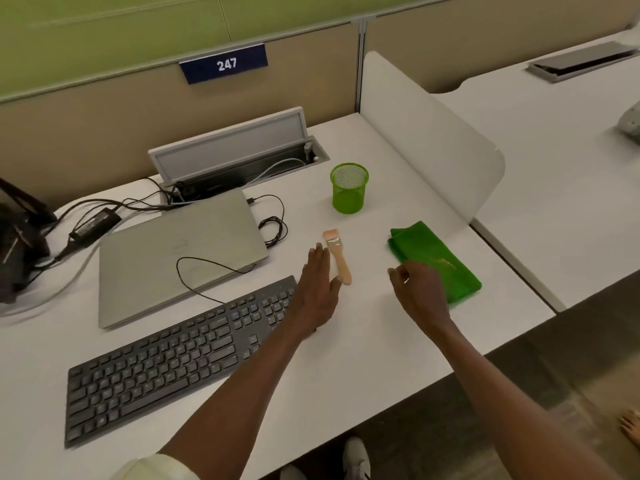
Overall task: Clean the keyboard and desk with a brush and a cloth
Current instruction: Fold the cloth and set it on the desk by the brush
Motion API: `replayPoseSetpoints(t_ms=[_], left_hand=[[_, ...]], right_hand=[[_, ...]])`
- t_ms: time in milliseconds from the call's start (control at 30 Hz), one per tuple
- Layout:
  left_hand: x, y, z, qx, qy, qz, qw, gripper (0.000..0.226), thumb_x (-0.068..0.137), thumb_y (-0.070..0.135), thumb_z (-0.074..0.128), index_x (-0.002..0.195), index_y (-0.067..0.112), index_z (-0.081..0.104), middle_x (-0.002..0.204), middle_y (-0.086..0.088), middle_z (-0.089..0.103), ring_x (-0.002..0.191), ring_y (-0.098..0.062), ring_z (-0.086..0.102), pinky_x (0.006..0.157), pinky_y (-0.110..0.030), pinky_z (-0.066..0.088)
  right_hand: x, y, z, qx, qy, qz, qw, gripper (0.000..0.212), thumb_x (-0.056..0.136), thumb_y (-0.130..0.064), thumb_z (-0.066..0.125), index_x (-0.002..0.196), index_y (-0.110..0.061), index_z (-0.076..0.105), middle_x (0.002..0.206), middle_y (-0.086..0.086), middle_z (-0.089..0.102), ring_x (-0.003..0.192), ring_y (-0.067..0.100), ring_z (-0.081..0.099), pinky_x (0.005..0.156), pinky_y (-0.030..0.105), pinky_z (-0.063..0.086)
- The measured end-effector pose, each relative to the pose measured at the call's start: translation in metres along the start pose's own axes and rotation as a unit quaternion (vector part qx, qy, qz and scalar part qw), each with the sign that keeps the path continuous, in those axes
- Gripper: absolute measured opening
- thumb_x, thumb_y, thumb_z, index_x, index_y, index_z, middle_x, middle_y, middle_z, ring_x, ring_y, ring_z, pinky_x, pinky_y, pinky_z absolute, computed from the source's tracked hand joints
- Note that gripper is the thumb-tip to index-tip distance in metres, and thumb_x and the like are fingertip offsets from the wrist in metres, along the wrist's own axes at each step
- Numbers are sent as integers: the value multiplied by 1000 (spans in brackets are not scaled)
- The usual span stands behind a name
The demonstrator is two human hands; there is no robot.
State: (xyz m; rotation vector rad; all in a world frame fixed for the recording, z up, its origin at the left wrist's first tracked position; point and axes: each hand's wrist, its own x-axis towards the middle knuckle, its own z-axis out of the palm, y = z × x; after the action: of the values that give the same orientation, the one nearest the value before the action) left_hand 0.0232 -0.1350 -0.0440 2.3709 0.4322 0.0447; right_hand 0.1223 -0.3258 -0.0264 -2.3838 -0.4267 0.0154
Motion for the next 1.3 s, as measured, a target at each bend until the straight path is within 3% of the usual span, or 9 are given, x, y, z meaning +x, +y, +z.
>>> replayPoseSetpoints(t_ms=[133,267,400,567,800,1067,1167,1300], left_hand=[[-10,-21,-18,38,14,-13,999,68,111,28,37,161,4,-2,169,-9,-13,157,-20,-13,124,-32,-8],[-17,-32,-32,49,25,-21,998,67,111,28,35,161,4,-3,169,-8,-15,156,-18,-15,127,-36,-9],[-21,-40,-37,61,50,-23,997,66,111,29,33,161,4,-3,168,-7,-16,155,-16,-17,122,-29,-12],[-21,-47,-40,71,50,-39,995,66,111,31,32,161,4,-2,169,-8,-14,156,-19,-14,124,-32,-9],[-14,-58,-44,69,46,-43,996,66,111,31,33,161,4,-2,170,-10,-10,157,-20,-12,128,-40,-3],[-9,-58,-48,66,49,-46,996,66,111,32,32,161,6,-3,170,-7,-12,157,-18,-13,126,-34,-6],[-5,-58,-50,70,52,-40,995,65,111,32,31,161,6,-2,169,-7,-12,156,-17,-13,126,-34,-6],[2,-56,-50,69,53,-30,996,65,111,31,31,161,6,-1,169,-7,-12,155,-14,-13,127,-35,-7]], right_hand=[[3,-31,24,-37,-44,13,998,27,88,-33,66,69,-14,60,68,-2,63,67,18,58,60,35,48],[9,-46,47,-13,-80,38,996,14,89,-29,65,87,-15,67,90,-1,69,84,18,62,72,35,51],[8,-53,65,-53,-101,31,993,35,92,-37,64,110,-7,62,107,9,60,97,27,58,79,34,43],[8,-60,79,-114,-89,36,989,40,93,-47,59,99,-8,60,101,11,54,81,28,59,64,31,40],[15,-63,88,-118,-68,49,990,29,93,-36,59,97,-7,59,98,10,57,85,28,58,66,32,41],[35,-58,87,48,-52,163,984,18,87,-28,67,85,-11,65,83,2,68,75,19,60,62,30,44],[41,-62,78,175,-18,168,970,13,87,-21,68,78,-15,61,76,6,70,67,19,68,60,34,55],[58,-79,53,253,72,115,958,8,86,-10,66,78,-11,62,66,8,68,58,18,65,49,25,49]])
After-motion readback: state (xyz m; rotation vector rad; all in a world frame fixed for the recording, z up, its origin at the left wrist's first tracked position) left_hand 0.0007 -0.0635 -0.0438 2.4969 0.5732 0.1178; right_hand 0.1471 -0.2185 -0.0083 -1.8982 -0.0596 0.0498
